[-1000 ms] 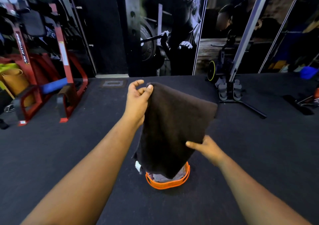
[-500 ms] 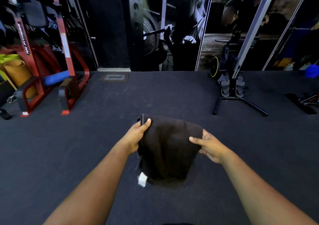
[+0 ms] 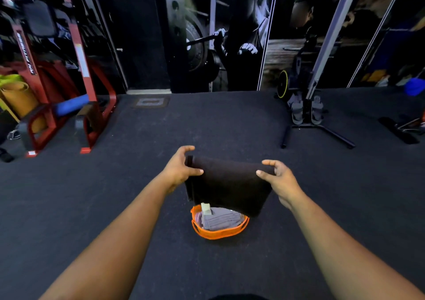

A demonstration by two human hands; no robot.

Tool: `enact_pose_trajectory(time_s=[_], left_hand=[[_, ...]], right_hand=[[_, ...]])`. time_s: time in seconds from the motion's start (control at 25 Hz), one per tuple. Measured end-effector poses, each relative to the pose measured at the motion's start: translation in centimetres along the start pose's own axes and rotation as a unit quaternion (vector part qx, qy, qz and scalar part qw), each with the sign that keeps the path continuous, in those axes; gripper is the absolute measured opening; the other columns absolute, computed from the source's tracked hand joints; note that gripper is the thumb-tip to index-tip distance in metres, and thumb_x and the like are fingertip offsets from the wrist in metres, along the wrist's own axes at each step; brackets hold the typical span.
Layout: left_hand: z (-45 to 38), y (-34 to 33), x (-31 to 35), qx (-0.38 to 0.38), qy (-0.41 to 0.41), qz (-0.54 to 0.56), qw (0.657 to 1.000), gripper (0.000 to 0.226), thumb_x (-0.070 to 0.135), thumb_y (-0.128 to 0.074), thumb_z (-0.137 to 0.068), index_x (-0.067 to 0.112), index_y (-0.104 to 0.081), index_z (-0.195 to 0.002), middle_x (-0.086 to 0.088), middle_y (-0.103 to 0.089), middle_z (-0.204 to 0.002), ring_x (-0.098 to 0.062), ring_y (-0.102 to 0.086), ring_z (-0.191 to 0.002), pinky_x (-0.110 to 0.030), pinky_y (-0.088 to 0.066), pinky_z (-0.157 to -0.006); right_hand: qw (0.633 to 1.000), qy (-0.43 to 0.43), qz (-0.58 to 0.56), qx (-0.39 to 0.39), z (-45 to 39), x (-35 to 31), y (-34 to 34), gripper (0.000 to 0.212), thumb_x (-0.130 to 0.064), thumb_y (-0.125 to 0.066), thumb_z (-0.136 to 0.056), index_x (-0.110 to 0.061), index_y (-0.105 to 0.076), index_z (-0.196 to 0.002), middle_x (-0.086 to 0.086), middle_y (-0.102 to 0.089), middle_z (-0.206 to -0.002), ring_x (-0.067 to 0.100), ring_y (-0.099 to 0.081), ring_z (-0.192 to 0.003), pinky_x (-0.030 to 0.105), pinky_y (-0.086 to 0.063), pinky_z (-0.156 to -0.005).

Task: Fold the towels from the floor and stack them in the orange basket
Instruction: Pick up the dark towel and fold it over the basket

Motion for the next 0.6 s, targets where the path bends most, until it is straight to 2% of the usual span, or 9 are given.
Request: enact_pose_trajectory(time_s=[0.08,0.16,0.2,0.28,0.36,0.4,0.48,0.56,0.6], left_hand=[[0.0,-0.4,2.5,-0.013,-0.058,-0.169,0.984,0.093,0.025,-0.094,-0.064,0.036,-0.046,-0.142,-0.008,-0.056,-0.138,-0.027,-0.057,-0.126,-0.041,-0.050,-0.106],[0.0,-1.4,4.2,-0.033,-0.086,-0.328,0.940,0.087,0.020,-0.089,-0.074,0.028,-0.045,-0.148,-0.006,-0.053,-0.141,-0.026,-0.052,-0.131,-0.038,-0.045,-0.109],[0.2,-2.0,4.8,-0.036,-0.094,-0.384,0.918,0.083,0.020,-0.089,-0.075,0.026,-0.047,-0.147,-0.006,-0.054,-0.140,-0.027,-0.052,-0.130,-0.039,-0.045,-0.109],[0.4,-2.4,5.9,-0.007,-0.122,-0.435,0.892,0.063,0.025,-0.087,-0.076,0.029,-0.059,-0.133,-0.003,-0.062,-0.128,-0.025,-0.059,-0.120,-0.041,-0.050,-0.102],[0.8,-2.4,6.7,0.039,-0.134,-0.446,0.884,0.036,0.034,-0.082,-0.079,0.033,-0.068,-0.111,0.003,-0.065,-0.110,-0.022,-0.063,-0.109,-0.042,-0.054,-0.091],[0.9,-2.2,6.6,0.060,-0.130,-0.439,0.887,0.029,0.040,-0.080,-0.079,0.035,-0.068,-0.105,0.005,-0.061,-0.105,-0.020,-0.061,-0.108,-0.042,-0.054,-0.089],[1.0,-1.9,6.0,0.080,-0.131,-0.368,0.917,0.028,0.049,-0.081,-0.076,0.039,-0.068,-0.099,0.005,-0.055,-0.108,-0.016,-0.053,-0.110,-0.043,-0.050,-0.094],[1.6,-2.0,6.0,0.064,-0.142,-0.153,0.976,0.025,0.034,-0.084,-0.079,0.029,-0.070,-0.099,-0.001,-0.063,-0.113,-0.017,-0.060,-0.112,-0.042,-0.051,-0.101],[1.9,-2.5,5.9,0.041,-0.122,-0.019,0.991,0.022,0.022,-0.082,-0.084,0.020,-0.072,-0.103,-0.005,-0.070,-0.112,-0.018,-0.066,-0.108,-0.040,-0.053,-0.099]], right_hand=[[0.995,0.019,0.027,-0.090,-0.6,-0.7,-0.4,0.068,0.003,-0.085,-0.073,-0.022,-0.055,-0.130,0.010,-0.066,-0.128,0.018,-0.066,-0.115,0.029,-0.054,-0.097],[0.982,0.049,0.130,-0.130,-1.0,-1.0,-0.2,0.085,-0.010,-0.091,-0.061,-0.027,-0.051,-0.135,0.005,-0.062,-0.133,0.017,-0.063,-0.120,0.039,-0.051,-0.106],[0.969,0.068,0.205,-0.120,-1.5,-1.0,0.5,0.087,-0.020,-0.091,-0.057,-0.033,-0.052,-0.132,0.002,-0.063,-0.131,0.017,-0.063,-0.120,0.043,-0.050,-0.107],[0.935,0.095,0.327,-0.097,-1.7,-1.8,1.3,0.072,-0.025,-0.091,-0.061,-0.041,-0.058,-0.123,-0.005,-0.066,-0.122,0.014,-0.064,-0.113,0.041,-0.052,-0.102],[0.903,0.151,0.399,-0.054,-1.3,-3.6,2.2,0.041,-0.029,-0.085,-0.071,-0.037,-0.068,-0.106,-0.009,-0.070,-0.106,0.013,-0.065,-0.101,0.038,-0.053,-0.092],[0.894,0.186,0.408,-0.026,-1.0,-4.7,2.7,0.027,-0.034,-0.081,-0.072,-0.036,-0.069,-0.096,-0.010,-0.068,-0.097,0.014,-0.063,-0.095,0.038,-0.052,-0.087],[0.895,0.232,0.381,0.007,-0.9,-5.8,4.0,0.018,-0.036,-0.080,-0.074,-0.036,-0.067,-0.086,-0.006,-0.060,-0.092,0.014,-0.057,-0.091,0.033,-0.047,-0.085],[0.953,0.201,0.226,0.009,-1.0,-5.8,5.4,0.017,-0.019,-0.079,-0.084,-0.027,-0.066,-0.090,0.001,-0.061,-0.096,0.006,-0.058,-0.089,0.021,-0.045,-0.083],[0.982,0.168,0.092,0.006,-0.8,-5.6,5.7,0.012,-0.012,-0.073,-0.090,-0.022,-0.066,-0.093,0.002,-0.065,-0.097,0.003,-0.061,-0.086,0.019,-0.047,-0.081]])
Point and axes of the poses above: each hand's wrist, its own z-axis away from the middle knuckle, its own y-axis out of the back of the hand, x = y × z, the point moved 9 cm from there along -z, towards the middle knuckle
